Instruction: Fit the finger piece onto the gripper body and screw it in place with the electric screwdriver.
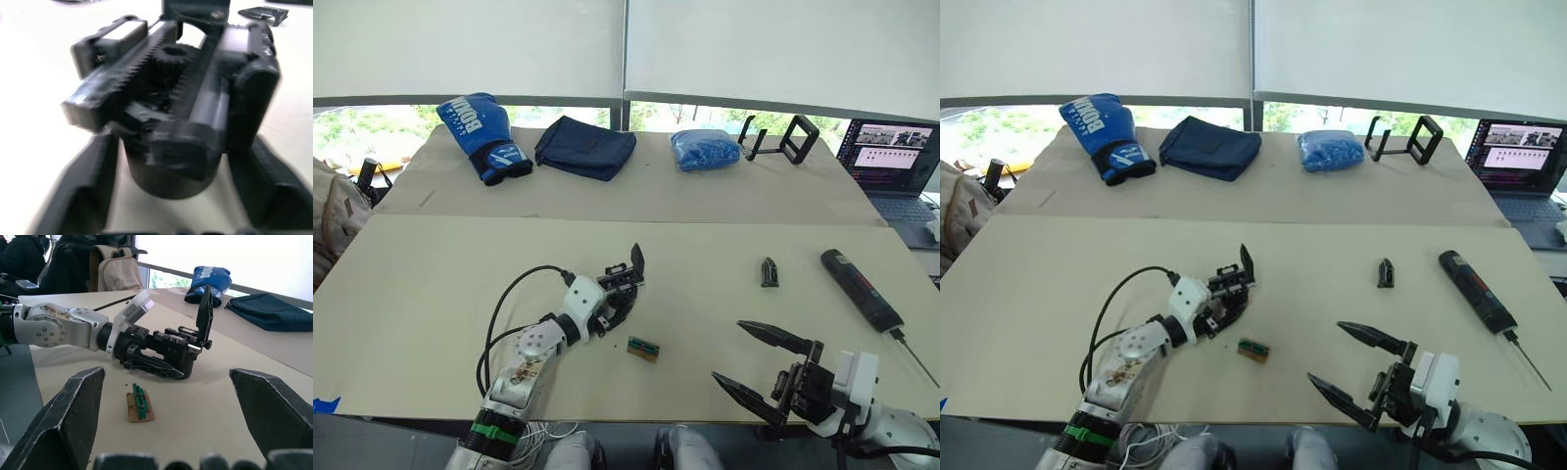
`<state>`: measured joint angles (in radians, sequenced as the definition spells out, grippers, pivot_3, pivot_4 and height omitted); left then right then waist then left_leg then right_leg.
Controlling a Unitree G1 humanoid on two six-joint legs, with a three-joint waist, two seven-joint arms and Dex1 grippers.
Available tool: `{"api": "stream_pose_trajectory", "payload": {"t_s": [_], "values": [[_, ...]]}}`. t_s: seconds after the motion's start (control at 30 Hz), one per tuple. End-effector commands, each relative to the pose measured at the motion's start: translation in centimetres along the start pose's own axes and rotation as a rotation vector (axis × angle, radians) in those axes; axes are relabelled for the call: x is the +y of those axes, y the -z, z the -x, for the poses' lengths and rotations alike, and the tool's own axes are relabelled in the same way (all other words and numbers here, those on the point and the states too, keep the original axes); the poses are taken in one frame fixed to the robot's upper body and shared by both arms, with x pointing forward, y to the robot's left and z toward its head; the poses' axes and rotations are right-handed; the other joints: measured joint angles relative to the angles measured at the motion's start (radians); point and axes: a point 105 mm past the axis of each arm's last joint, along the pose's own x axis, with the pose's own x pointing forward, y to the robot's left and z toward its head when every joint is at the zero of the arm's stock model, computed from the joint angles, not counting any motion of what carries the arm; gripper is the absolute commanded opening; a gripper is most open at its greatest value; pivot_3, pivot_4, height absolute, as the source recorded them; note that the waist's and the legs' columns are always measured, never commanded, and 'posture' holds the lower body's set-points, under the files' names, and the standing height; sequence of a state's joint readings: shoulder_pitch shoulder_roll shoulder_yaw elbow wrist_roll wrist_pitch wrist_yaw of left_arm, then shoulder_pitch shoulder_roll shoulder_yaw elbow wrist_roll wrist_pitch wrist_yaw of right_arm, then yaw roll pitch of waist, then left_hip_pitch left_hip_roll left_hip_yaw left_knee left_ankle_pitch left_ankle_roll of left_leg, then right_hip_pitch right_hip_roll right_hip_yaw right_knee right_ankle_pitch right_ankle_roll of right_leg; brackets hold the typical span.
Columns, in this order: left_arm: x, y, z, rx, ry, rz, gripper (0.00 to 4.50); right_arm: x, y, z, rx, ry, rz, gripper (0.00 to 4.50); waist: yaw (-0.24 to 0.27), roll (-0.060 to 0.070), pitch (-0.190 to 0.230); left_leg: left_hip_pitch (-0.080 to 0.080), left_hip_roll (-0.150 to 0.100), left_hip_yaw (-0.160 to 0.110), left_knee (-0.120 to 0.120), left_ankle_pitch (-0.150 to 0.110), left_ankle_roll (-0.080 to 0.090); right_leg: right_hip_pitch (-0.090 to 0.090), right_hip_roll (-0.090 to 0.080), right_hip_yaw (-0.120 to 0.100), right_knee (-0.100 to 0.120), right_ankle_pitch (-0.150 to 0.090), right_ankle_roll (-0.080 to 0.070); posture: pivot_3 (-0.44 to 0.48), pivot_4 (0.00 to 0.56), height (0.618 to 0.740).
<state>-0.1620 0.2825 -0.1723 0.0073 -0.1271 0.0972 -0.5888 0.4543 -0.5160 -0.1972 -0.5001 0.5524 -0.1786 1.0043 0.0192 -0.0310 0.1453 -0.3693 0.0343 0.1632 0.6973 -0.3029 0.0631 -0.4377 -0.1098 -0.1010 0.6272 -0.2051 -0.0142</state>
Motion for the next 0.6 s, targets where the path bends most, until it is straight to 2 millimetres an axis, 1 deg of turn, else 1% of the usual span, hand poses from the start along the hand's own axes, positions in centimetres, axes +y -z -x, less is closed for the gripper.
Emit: {"api": "stream_pose_trajectory", "payload": {"t_s": [0.03, 0.1, 0.17, 0.2, 0.23, 0.27, 0.33, 0.4, 0.47, 0.5, 0.6], "values": [[0.8, 0.8, 2.4, 0.041, 0.013, 0.018, 4.45, 0.0, -0.3, 0.6, -0.015, -0.008, 0.027, 4.50, -0.004, 0.001, -0.001, 0.000, 0.000, 0.000, 0.000, 0.000, 0.000, 0.000, 0.000, 0.001, 0.000, 0.000, 0.000, 0.000, 0.150, 0.740], [0.8, 1.4, 3.6, 0.074, 0.078, 0.002, 4.45, 0.1, -0.2, 0.7, -0.012, -0.011, 0.023, 4.50, -0.006, 0.005, -0.003, 0.000, 0.001, 0.000, 0.000, 0.000, 0.000, 0.000, 0.000, 0.002, 0.000, 0.000, 0.000, 0.000, 0.150, 0.740], [1.7, 2.1, 4.7, 0.127, 0.114, -0.060, 4.45, 0.1, -0.1, 0.7, -0.012, -0.014, 0.018, 4.50, -0.007, 0.007, -0.004, 0.001, 0.001, 0.000, 0.000, 0.000, 0.000, 0.000, 0.001, 0.001, 0.000, 0.000, 0.000, 0.000, 0.150, 0.740], [2.5, 2.3, 5.2, 0.148, 0.117, -0.069, 4.45, 0.2, 0.0, 0.7, -0.012, -0.018, 0.015, 4.50, -0.007, 0.009, -0.005, 0.001, 0.001, 0.000, -0.001, 0.000, 0.000, 0.000, 0.001, 0.001, 0.000, -0.002, 0.001, 0.000, 0.150, 0.740], [3.1, 2.3, 5.5, 0.158, 0.117, -0.070, 4.45, 0.2, 0.1, 0.7, -0.012, -0.021, 0.013, 4.50, -0.007, 0.011, -0.006, 0.001, 0.001, 0.000, -0.001, 0.000, 0.000, 0.000, 0.001, 0.001, 0.000, -0.003, 0.003, 0.000, 0.150, 0.740], [3.8, 2.0, 5.6, 0.148, 0.128, -0.080, 4.45, 0.3, 0.2, 0.7, -0.011, -0.024, 0.010, 4.50, -0.007, 0.012, -0.007, 0.001, 0.001, 0.000, -0.001, -0.001, 0.001, 0.000, 0.001, 0.001, 0.000, -0.003, 0.004, 0.000, 0.150, 0.740], [5.0, 0.9, 5.4, 0.109, 0.162, -0.121, 4.45, 0.3, 0.3, 0.7, -0.010, -0.029, 0.008, 4.50, -0.006, 0.012, -0.007, 0.001, 0.001, 0.000, -0.001, -0.002, 0.003, 0.000, 0.001, 0.001, 0.001, -0.003, 0.004, 0.000, 0.150, 0.740], [5.2, -0.1, 5.1, 0.055, 0.242, -0.140, 4.45, 0.2, 0.3, 0.6, -0.012, -0.032, 0.009, 4.50, -0.005, 0.012, -0.007, 0.001, 0.001, 0.000, 0.000, -0.002, 0.003, 0.000, 0.001, 0.000, 0.001, -0.003, 0.004, 0.000, 0.150, 0.740], [5.3, 0.0, 4.8, 0.068, 0.319, -0.153, 4.45, 0.2, 0.3, 0.6, -0.014, -0.033, 0.010, 4.50, -0.004, 0.012, -0.007, 0.001, 0.001, 0.000, 0.000, -0.001, 0.001, -0.001, 0.001, -0.001, 0.001, -0.002, 0.002, 0.000, 0.150, 0.740], [5.7, 0.0, 4.6, 0.082, 0.338, -0.160, 4.45, 0.2, 0.4, 0.6, -0.013, -0.034, 0.011, 4.50, -0.003, 0.012, -0.007, 0.000, 0.000, 0.000, 0.000, 0.000, 0.000, 0.000, 0.001, -0.002, 0.001, -0.001, 0.001, 0.000, 0.150, 0.740], [6.8, -0.8, 3.4, 0.070, 0.360, -0.165, 4.45, 0.1, 0.4, 0.7, -0.009, -0.025, 0.015, 4.50, -0.002, 0.011, -0.007, -0.001, 0.000, 0.001, 0.002, 0.000, 0.001, 0.000, 0.004, -0.004, 0.001, 0.000, -0.001, 0.000, 0.150, 0.740]]}}
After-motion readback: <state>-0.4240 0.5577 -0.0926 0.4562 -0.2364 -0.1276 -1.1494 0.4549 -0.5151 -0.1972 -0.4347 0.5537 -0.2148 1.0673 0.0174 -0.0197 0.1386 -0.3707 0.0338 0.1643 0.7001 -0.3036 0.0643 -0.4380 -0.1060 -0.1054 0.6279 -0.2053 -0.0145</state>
